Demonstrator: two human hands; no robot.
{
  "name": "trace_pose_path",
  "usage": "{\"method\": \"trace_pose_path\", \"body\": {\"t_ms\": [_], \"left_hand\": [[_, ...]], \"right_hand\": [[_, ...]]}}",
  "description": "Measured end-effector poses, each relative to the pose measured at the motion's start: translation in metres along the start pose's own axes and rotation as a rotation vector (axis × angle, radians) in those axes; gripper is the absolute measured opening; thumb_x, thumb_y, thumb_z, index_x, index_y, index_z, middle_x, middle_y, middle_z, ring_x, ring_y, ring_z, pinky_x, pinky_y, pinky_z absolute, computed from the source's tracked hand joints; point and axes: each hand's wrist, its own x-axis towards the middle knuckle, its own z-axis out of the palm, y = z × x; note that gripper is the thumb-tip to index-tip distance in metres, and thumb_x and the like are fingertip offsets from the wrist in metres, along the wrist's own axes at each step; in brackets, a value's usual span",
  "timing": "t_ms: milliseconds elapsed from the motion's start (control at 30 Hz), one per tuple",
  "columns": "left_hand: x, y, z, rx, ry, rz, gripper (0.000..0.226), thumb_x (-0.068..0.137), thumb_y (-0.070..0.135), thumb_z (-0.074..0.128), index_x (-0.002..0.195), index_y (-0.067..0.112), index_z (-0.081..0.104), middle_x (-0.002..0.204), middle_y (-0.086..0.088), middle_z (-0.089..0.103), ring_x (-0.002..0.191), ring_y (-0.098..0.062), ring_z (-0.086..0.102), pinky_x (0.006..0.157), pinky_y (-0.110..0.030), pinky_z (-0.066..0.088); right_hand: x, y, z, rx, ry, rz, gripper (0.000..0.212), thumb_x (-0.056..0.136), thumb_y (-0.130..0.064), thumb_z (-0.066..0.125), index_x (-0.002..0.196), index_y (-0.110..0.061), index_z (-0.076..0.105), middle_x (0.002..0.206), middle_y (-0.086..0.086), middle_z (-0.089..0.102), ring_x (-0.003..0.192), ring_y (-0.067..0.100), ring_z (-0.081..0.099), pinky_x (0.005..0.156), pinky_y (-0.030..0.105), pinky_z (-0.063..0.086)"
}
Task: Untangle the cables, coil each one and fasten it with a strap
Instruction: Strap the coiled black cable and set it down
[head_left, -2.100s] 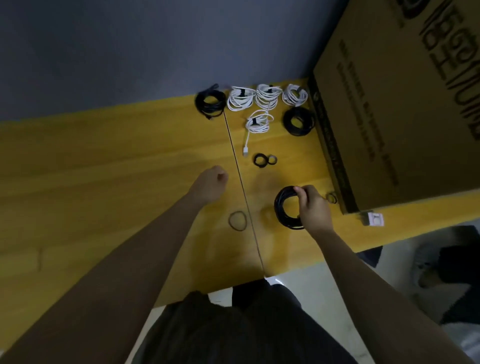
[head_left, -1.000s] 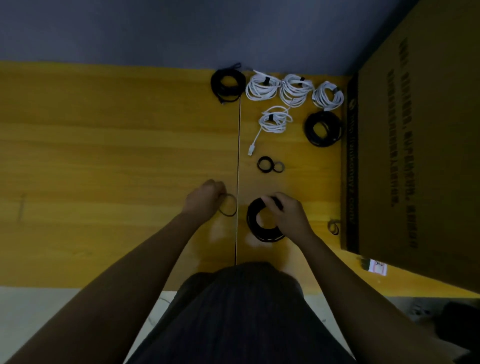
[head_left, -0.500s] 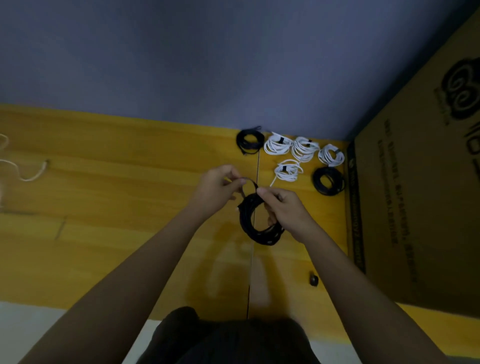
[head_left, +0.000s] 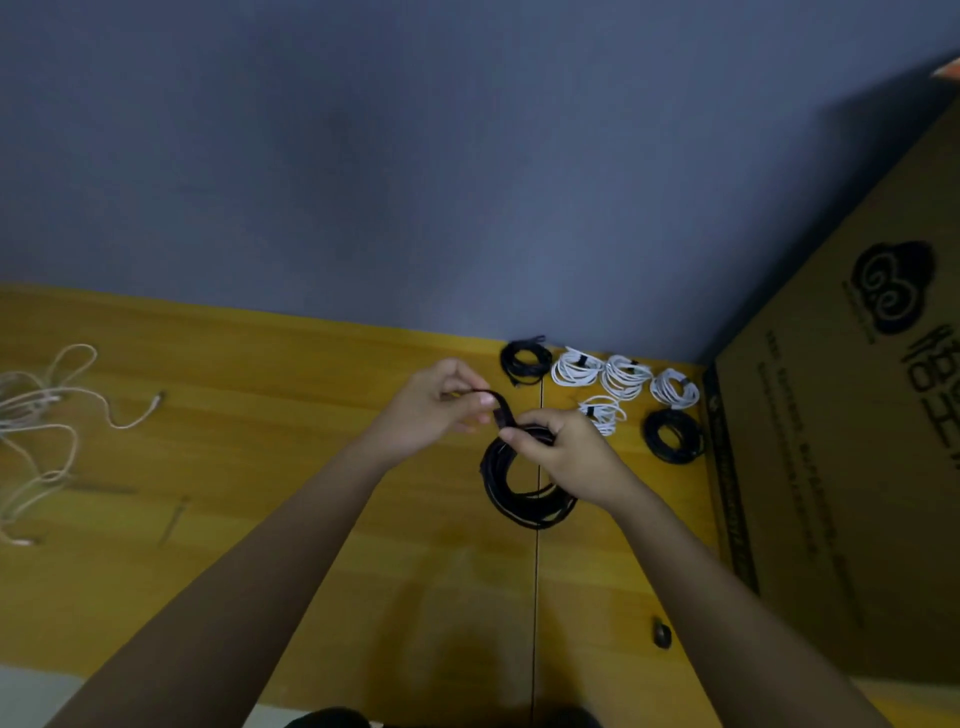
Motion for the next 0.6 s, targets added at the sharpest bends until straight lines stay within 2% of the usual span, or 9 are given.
{"method": "trace_pose_path", "body": {"t_ms": [67,167,267,367,500,600], "left_hand": [[0.000,0.009,-0.002,-0.090,-0.047,-0.028,0.009,0.091,0.008,0.062,0.098,0.006,0.055,0.091,-0.005,0.069,0.076,-0.011,0.071,0.074,-0.023,0.058],[-0.001,0.022,-0.002,-0.134,-0.145,-0.038,0.014,0.091,0.008,0.061,0.104,0.009,0.056,0.097,-0.006,0.068,0.082,-0.008,0.070,0.075,-0.020,0.056],[-0.001,0.031,0.001,-0.084,-0.169,-0.005,0.015,0.090,0.011,0.064,0.104,0.012,0.058,0.099,-0.001,0.068,0.083,-0.002,0.068,0.074,-0.016,0.054],[0.000,0.036,0.003,0.021,-0.133,0.042,0.013,0.092,0.013,0.061,0.105,0.010,0.061,0.093,0.000,0.067,0.074,0.003,0.064,0.071,-0.015,0.054],[0.002,0.043,0.002,0.036,-0.056,0.091,0.007,0.094,0.015,0.058,0.098,0.014,0.063,0.083,0.003,0.063,0.068,-0.004,0.061,0.065,-0.020,0.053],[0.003,0.050,0.001,0.050,-0.021,0.128,0.006,0.097,0.016,0.054,0.094,0.019,0.059,0.072,0.004,0.064,0.062,-0.009,0.060,0.061,-0.022,0.053]], "right_hand": [[-0.002,-0.006,0.005,0.009,0.036,-0.036,0.016,0.092,-0.027,0.062,0.094,-0.013,0.071,0.065,-0.020,0.063,0.061,-0.002,0.056,0.058,0.014,0.038],[-0.002,-0.011,0.006,-0.004,0.133,-0.063,0.015,0.090,-0.030,0.064,0.093,-0.017,0.071,0.077,-0.005,0.069,0.071,0.010,0.062,0.066,0.033,0.046],[-0.001,-0.013,0.004,-0.031,0.200,-0.068,0.018,0.089,-0.032,0.065,0.096,-0.017,0.072,0.083,-0.001,0.071,0.078,0.017,0.065,0.073,0.039,0.049],[0.001,-0.015,0.003,-0.064,0.237,-0.066,0.032,0.087,-0.045,0.064,0.101,-0.018,0.072,0.084,0.001,0.072,0.080,0.020,0.066,0.075,0.043,0.050],[-0.001,-0.018,0.000,-0.099,0.318,-0.086,0.035,0.086,-0.041,0.066,0.110,-0.015,0.070,0.095,-0.010,0.072,0.089,0.005,0.066,0.082,0.033,0.052],[-0.003,-0.022,-0.003,-0.095,0.360,-0.097,0.031,0.087,-0.037,0.066,0.111,-0.019,0.070,0.089,-0.018,0.068,0.079,-0.003,0.064,0.073,0.022,0.050]]}}
